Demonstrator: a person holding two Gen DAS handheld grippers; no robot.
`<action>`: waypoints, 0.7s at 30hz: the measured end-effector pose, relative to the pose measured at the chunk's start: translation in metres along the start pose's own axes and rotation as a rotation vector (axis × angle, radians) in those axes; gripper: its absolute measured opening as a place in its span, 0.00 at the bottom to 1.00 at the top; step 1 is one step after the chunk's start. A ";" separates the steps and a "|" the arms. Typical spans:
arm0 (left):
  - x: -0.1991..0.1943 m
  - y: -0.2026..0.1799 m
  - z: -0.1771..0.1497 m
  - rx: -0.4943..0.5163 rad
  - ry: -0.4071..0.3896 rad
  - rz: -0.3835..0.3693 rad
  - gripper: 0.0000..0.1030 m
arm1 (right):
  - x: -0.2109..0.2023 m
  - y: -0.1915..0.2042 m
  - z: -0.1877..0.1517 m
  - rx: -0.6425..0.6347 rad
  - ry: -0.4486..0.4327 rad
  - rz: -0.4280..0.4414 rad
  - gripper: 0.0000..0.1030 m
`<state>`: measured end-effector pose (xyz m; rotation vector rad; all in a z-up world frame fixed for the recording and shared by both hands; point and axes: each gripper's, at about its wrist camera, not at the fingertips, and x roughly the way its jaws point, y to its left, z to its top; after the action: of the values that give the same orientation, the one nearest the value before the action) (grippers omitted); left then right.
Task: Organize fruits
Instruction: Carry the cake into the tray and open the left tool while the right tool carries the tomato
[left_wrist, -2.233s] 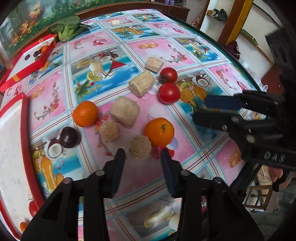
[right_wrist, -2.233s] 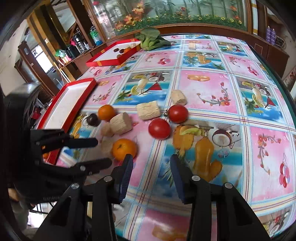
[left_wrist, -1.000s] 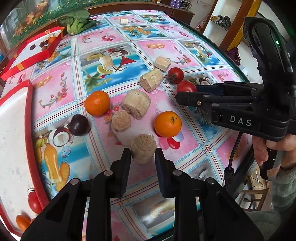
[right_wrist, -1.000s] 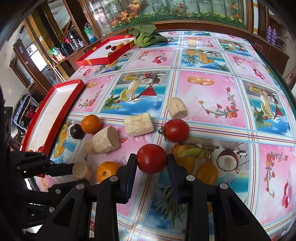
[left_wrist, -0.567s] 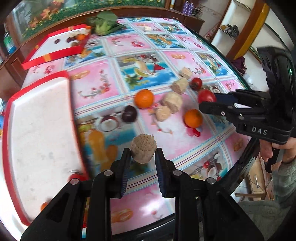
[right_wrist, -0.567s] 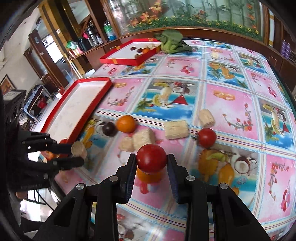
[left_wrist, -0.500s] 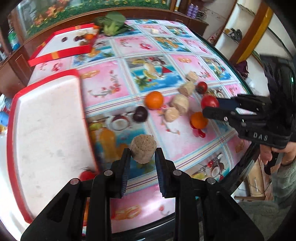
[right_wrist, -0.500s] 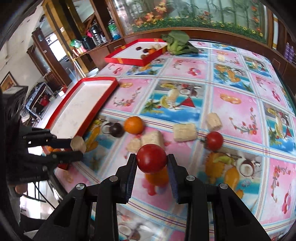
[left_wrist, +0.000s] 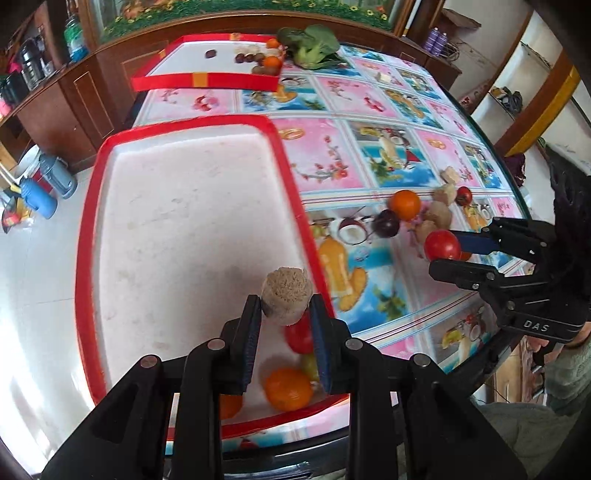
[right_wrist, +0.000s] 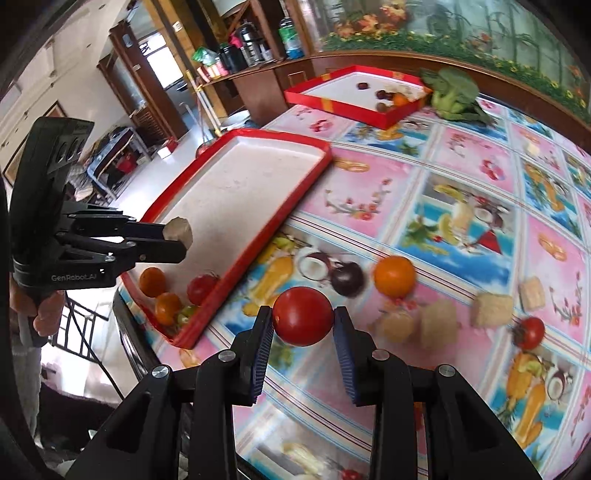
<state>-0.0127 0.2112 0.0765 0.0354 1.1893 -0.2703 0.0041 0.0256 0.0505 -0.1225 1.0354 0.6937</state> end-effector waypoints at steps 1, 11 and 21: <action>0.001 0.003 -0.001 -0.005 0.004 -0.001 0.23 | 0.003 0.005 0.003 -0.013 0.002 0.008 0.32; 0.014 0.021 -0.016 -0.014 0.041 -0.015 0.24 | 0.058 0.046 0.050 -0.088 0.080 0.128 0.32; 0.028 0.035 -0.029 -0.043 0.077 -0.038 0.24 | 0.106 0.066 0.063 -0.113 0.156 0.125 0.32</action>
<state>-0.0219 0.2445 0.0356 -0.0141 1.2731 -0.2785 0.0468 0.1527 0.0107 -0.2143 1.1598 0.8672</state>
